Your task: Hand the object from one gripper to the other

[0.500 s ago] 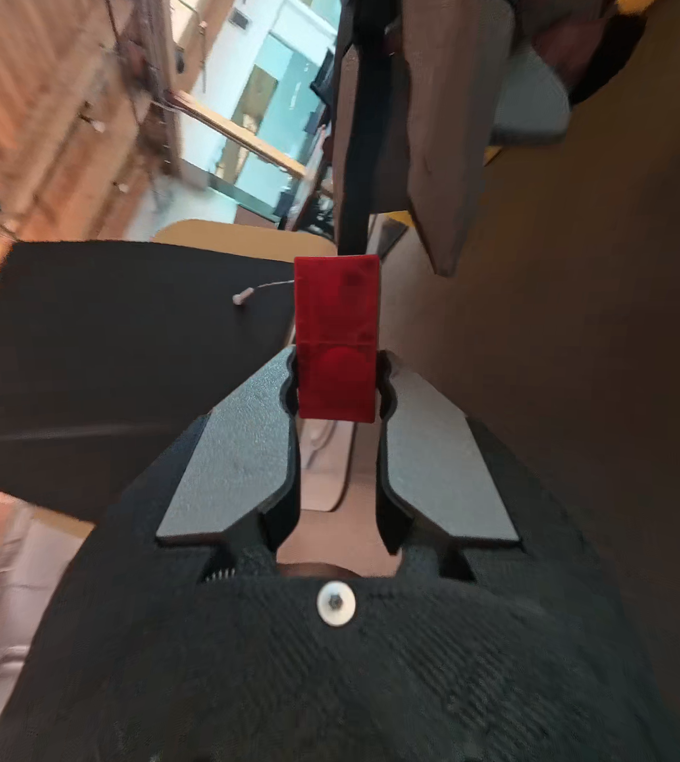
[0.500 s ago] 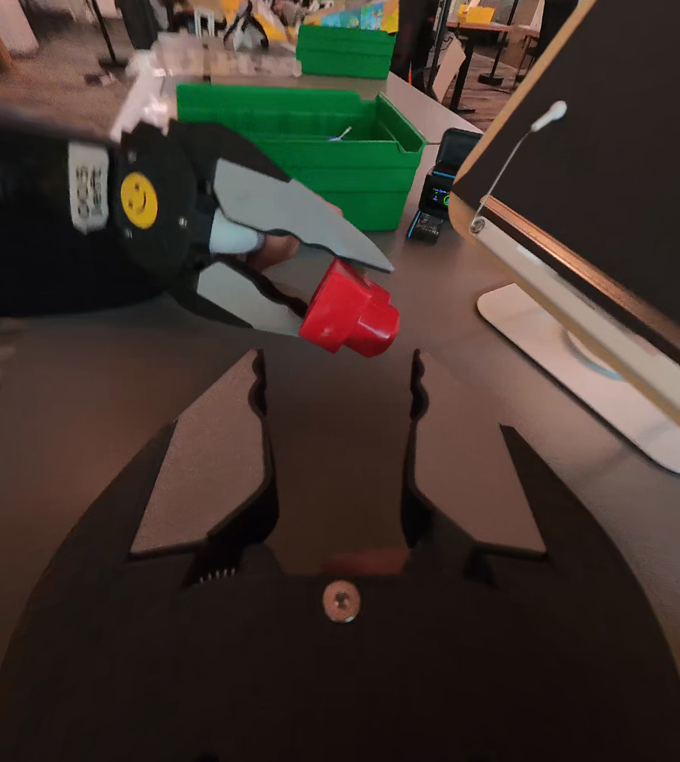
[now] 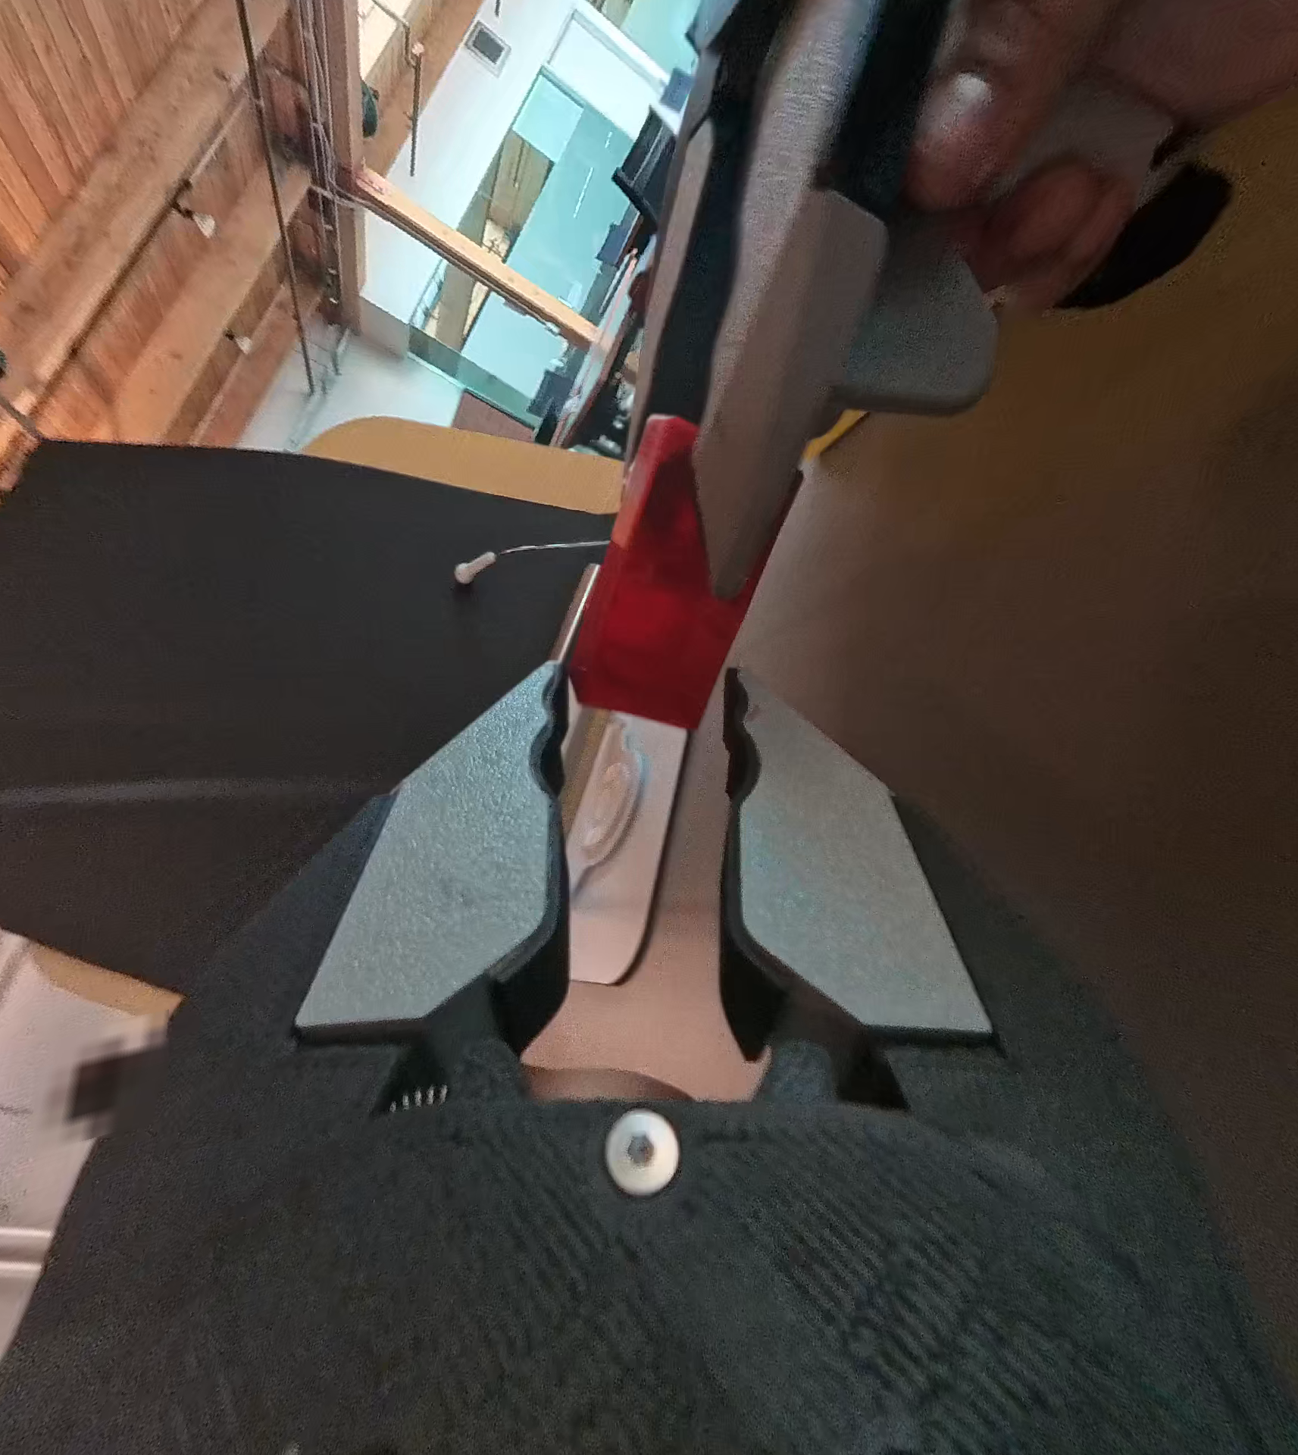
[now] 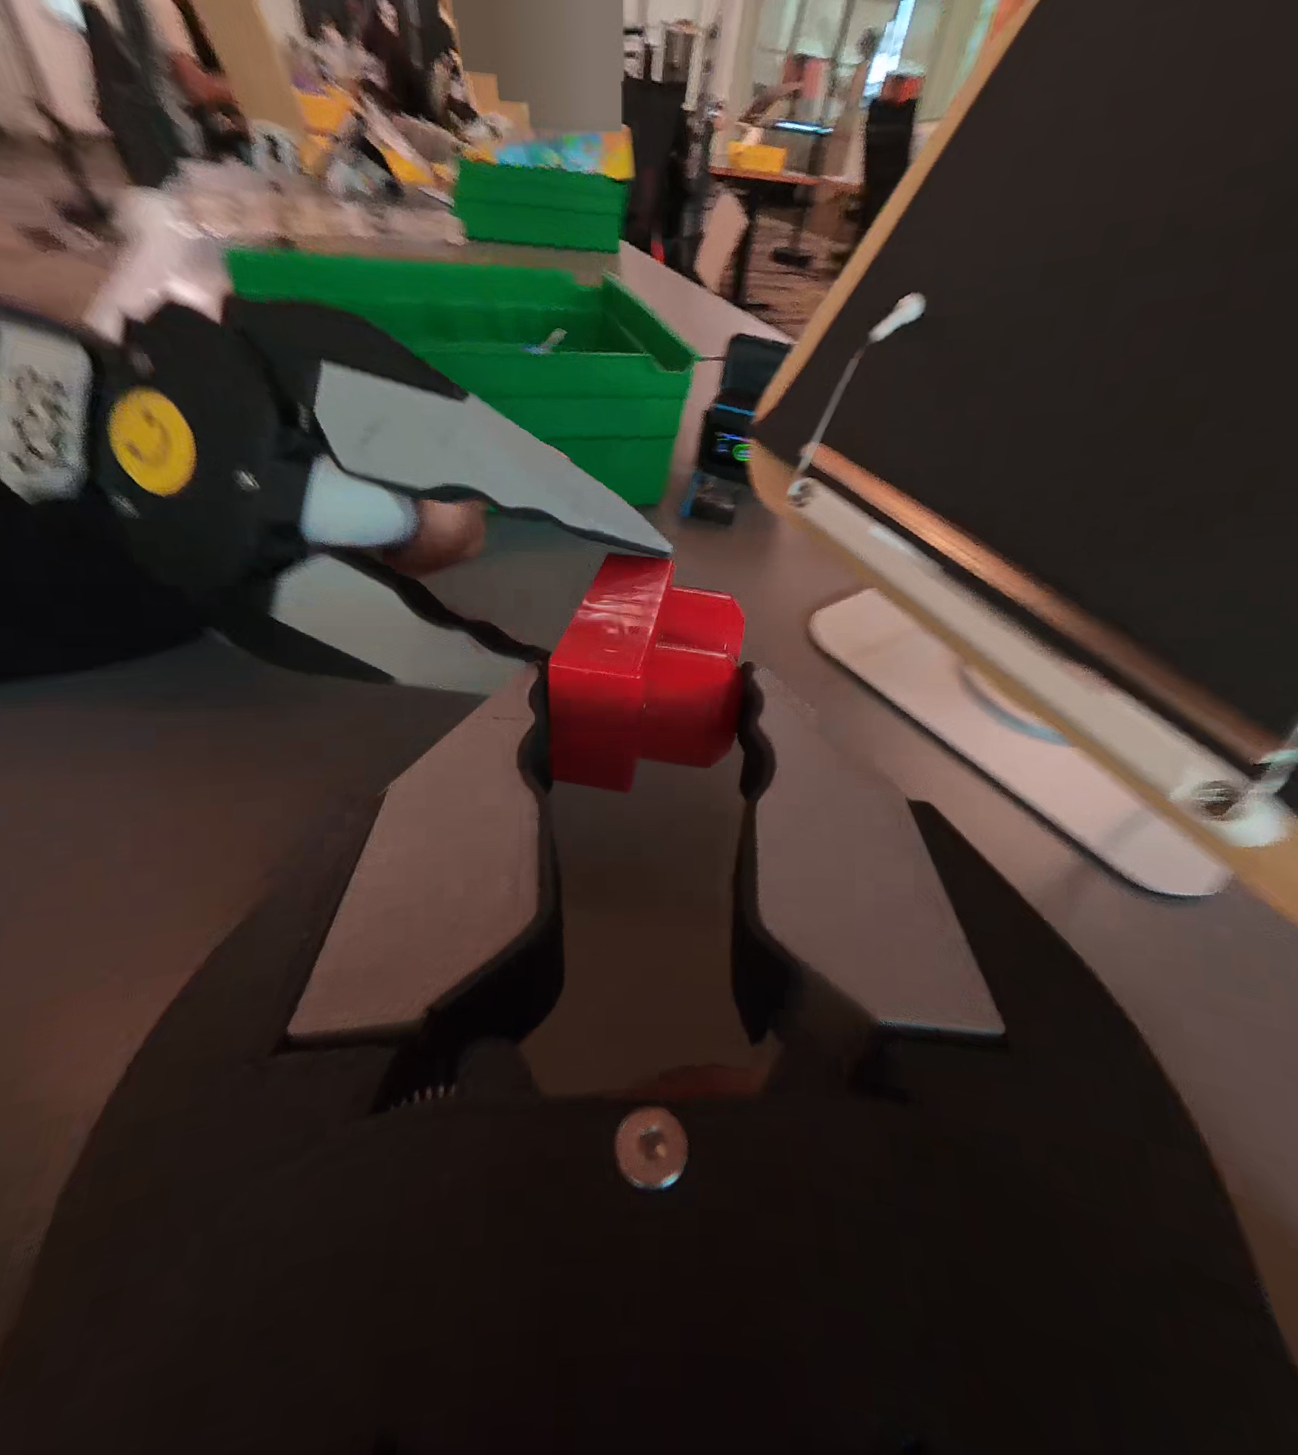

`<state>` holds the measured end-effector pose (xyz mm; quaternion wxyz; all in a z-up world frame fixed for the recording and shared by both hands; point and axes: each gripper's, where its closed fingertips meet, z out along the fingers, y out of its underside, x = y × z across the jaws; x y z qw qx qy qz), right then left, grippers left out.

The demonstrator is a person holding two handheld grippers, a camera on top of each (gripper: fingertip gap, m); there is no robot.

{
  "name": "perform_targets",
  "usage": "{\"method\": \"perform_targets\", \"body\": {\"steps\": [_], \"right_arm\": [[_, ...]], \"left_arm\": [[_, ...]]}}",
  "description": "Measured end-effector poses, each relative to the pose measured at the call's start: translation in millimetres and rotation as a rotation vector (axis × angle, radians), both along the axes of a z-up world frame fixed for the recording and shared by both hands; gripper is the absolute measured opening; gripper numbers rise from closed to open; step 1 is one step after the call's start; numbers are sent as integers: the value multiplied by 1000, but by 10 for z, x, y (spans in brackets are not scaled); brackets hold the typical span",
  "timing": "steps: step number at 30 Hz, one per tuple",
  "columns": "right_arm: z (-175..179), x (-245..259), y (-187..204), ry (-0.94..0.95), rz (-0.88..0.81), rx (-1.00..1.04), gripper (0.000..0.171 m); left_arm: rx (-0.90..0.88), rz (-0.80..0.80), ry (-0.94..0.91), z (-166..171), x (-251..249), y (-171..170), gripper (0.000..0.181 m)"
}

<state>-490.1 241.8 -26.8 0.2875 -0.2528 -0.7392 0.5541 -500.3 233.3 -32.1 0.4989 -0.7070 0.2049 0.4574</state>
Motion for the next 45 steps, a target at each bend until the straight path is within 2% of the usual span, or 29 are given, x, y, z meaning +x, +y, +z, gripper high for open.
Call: {"method": "perform_targets", "body": {"steps": [3,5,7,9,12,14,16,18,19,21,25,27,29,31,36,40,43,45], "right_arm": [[115,-25,105,217,-118,193,44],[139,3,101,382,-166,395,44],[137,33,56,530,-203,588,44],[149,44,11,619,-228,677,44],[161,92,-76,643,-197,641,45],[213,162,-166,672,-162,593,45],[247,248,-268,694,-111,553,44],[277,326,-357,689,-58,485,44],[284,344,-381,661,-35,435,45],[202,277,-347,568,-20,394,44],[-127,36,-168,295,-55,361,47],[-208,24,-161,172,-14,274,49],[-203,14,-145,60,10,154,54],[-129,-1,-110,-10,18,27,66],[94,29,-112,-141,82,-278,82],[56,103,-273,-247,171,-356,83],[-78,83,-344,-260,156,-282,73],[-112,75,-333,-236,143,-223,72]], "left_arm": [[59,-55,-199,36,1,-26,42],[118,-109,-387,89,17,-39,44],[214,-158,-629,200,3,-70,53],[296,-259,-932,346,43,-115,61],[370,-431,-1307,495,93,-204,59],[327,-537,-1471,477,188,-218,59],[247,-609,-1556,417,326,-194,60],[187,-627,-1564,353,431,-148,60],[158,-626,-1549,314,478,-128,59],[128,-654,-1503,298,553,-123,41],[163,-431,-1218,194,286,-70,36],[191,-268,-983,184,70,-80,36],[215,-143,-666,267,-76,-123,35],[181,-50,-422,294,-119,-148,36],[46,15,26,207,47,-36,36],[20,-22,162,158,250,92,37],[4,-35,177,134,297,118,36],[-9,-49,196,102,304,115,37]]}}
